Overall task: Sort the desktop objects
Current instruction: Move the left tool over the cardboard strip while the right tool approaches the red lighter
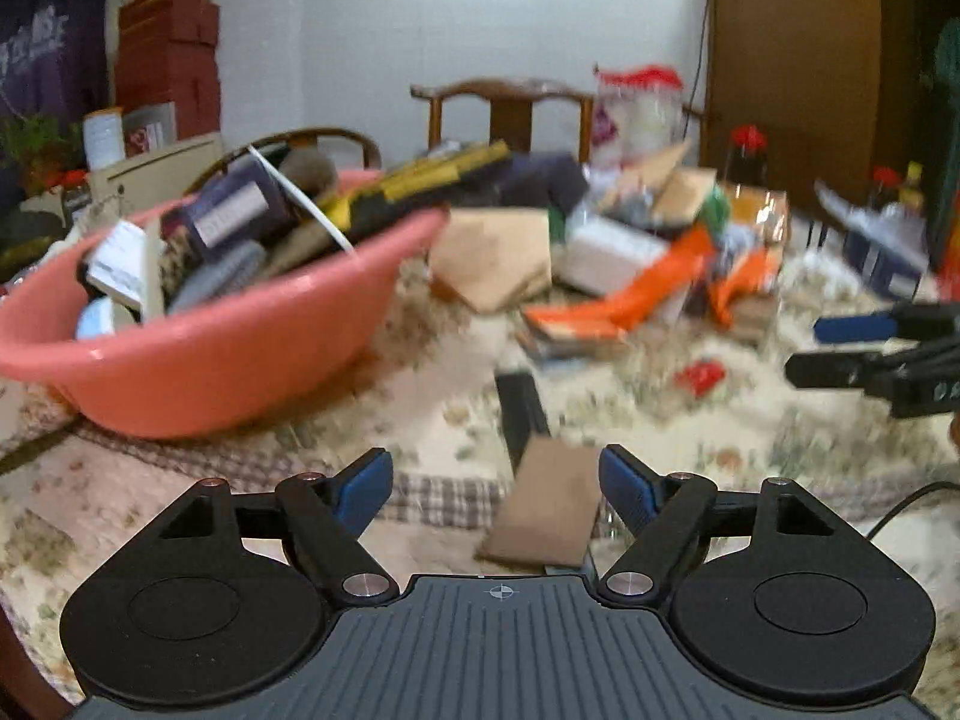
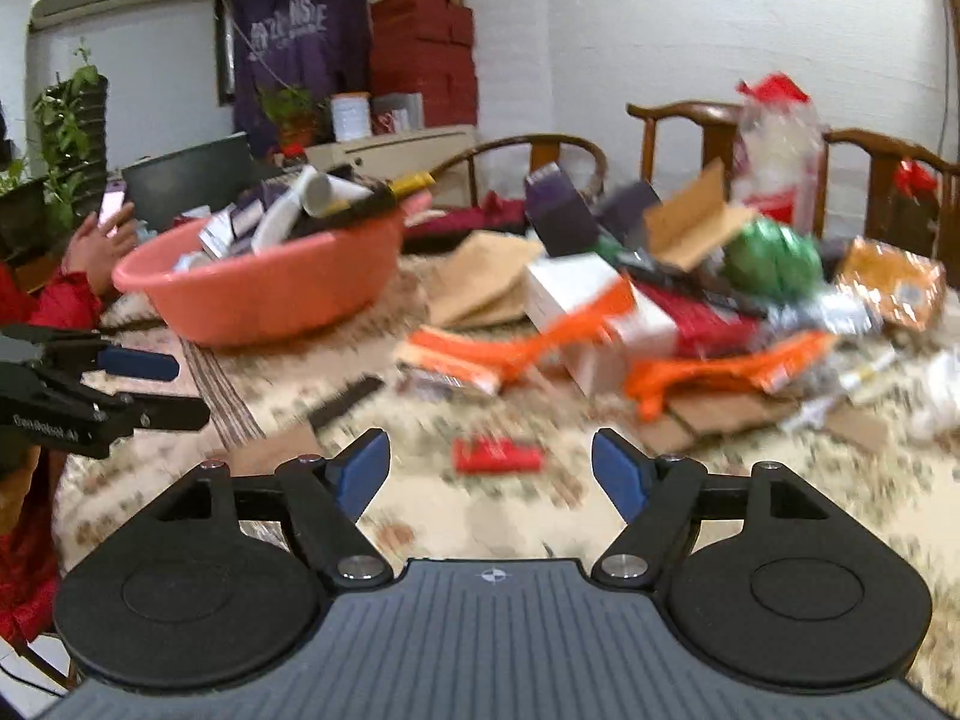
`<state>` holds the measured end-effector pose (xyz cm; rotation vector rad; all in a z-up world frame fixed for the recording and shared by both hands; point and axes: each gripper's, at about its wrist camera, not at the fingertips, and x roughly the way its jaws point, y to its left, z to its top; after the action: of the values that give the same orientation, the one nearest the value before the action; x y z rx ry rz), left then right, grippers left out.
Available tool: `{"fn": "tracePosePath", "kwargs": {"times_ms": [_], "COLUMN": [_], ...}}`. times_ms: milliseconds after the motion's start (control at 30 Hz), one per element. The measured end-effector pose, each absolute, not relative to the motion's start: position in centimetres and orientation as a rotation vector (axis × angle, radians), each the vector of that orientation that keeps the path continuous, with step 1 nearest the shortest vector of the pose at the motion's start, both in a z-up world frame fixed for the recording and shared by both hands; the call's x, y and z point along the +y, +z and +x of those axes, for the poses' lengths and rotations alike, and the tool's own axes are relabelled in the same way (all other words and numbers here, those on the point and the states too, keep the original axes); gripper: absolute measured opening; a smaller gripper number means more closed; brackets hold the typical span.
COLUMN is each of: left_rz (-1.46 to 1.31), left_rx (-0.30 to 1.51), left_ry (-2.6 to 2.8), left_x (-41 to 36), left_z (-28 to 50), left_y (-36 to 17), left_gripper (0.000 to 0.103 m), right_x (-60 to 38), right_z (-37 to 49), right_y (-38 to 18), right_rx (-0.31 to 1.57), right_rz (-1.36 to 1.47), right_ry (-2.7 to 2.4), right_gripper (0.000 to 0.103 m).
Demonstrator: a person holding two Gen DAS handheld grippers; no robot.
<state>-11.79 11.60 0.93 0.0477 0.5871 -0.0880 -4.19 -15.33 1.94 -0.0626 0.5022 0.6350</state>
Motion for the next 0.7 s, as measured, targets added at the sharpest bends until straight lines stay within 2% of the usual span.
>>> {"fn": "tracePosePath", "kwargs": {"times_ms": [133,233,433,700], "left_rz": [0.091,0.115,0.165,0.046], "left_rx": [0.588,0.575,0.588,0.621], "left_ry": [-0.062,-0.062,-0.06,-0.079], "left_x": [10.8,10.2,9.1,9.5], "left_z": [-10.9,-10.9,-9.9,-8.8], "left_y": [-0.1,-0.3,-1.3,-2.2], "left_gripper": [0.09,0.093,0.093,0.093], "right_x": [-15.8,-16.5,-17.5,-18.0], "right_z": [-3.7,-3.4,-3.2,-2.7], "right_y": [0.3,-0.4,-0.5,-0.7], "right_rx": [0.489,0.536,0.541,0.56], "right_rz": [-0.045,-0.009,0.068,0.11], "right_ry": [0.625,0.634,0.633,0.633], "right_gripper": [0.085,0.085,0.088,0.092]}}
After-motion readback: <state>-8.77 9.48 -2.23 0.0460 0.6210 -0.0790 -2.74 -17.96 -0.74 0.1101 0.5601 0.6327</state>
